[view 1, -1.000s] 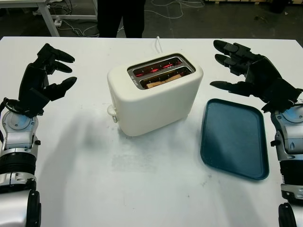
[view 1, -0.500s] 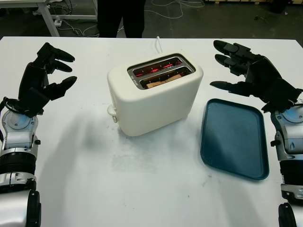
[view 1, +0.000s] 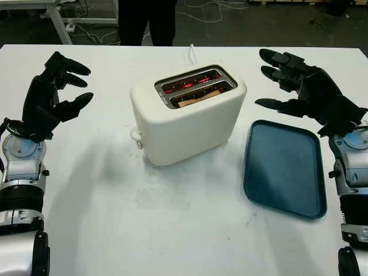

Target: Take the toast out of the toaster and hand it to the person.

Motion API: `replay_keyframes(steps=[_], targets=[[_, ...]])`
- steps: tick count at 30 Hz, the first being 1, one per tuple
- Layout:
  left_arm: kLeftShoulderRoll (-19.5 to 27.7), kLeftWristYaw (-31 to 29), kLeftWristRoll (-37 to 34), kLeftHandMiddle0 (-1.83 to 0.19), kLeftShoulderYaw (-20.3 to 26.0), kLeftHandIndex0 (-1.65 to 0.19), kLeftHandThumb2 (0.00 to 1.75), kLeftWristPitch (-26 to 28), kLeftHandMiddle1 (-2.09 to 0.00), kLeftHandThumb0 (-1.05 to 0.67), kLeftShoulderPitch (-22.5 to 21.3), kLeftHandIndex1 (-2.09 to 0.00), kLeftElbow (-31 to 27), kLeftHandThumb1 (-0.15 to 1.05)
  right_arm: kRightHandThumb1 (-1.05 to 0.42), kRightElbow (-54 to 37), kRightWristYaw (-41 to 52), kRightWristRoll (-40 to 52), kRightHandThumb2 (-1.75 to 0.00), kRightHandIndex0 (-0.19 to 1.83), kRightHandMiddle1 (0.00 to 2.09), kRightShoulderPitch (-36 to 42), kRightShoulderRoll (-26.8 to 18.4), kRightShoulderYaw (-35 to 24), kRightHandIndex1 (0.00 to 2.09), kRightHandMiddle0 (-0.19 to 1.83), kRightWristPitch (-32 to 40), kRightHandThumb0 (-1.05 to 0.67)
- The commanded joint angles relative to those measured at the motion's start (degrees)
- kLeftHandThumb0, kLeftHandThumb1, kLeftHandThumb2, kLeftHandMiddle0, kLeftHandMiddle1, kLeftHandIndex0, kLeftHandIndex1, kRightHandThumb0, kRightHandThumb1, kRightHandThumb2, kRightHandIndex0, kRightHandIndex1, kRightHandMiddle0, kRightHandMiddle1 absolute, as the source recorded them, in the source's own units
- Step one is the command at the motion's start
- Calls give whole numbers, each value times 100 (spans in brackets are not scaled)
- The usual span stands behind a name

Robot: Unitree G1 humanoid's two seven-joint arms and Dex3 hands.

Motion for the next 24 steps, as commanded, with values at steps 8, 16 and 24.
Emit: replay_keyframes(steps=[8, 16, 24], targets=[[15, 22, 26, -2, 6, -8, 25, 46, -163, -105, 28, -150, -52, 92, -84, 2, -35, 25, 0, 32, 0, 49, 7, 2, 1, 31, -59, -40], [-13, -53, -43, -3, 23, -9, 25, -98, -161, -105, -29, -147, 87, 92, -84, -20, -36, 48, 0, 31, 0, 57, 15, -8, 0, 31, -11, -43], [5, -39, -17, -5, 16, -9, 26, -91, -158, -105, -30, -145, 100, 92, -84, -11, -25, 62, 0, 31, 0, 52, 20, -11, 0, 30, -32, -41]])
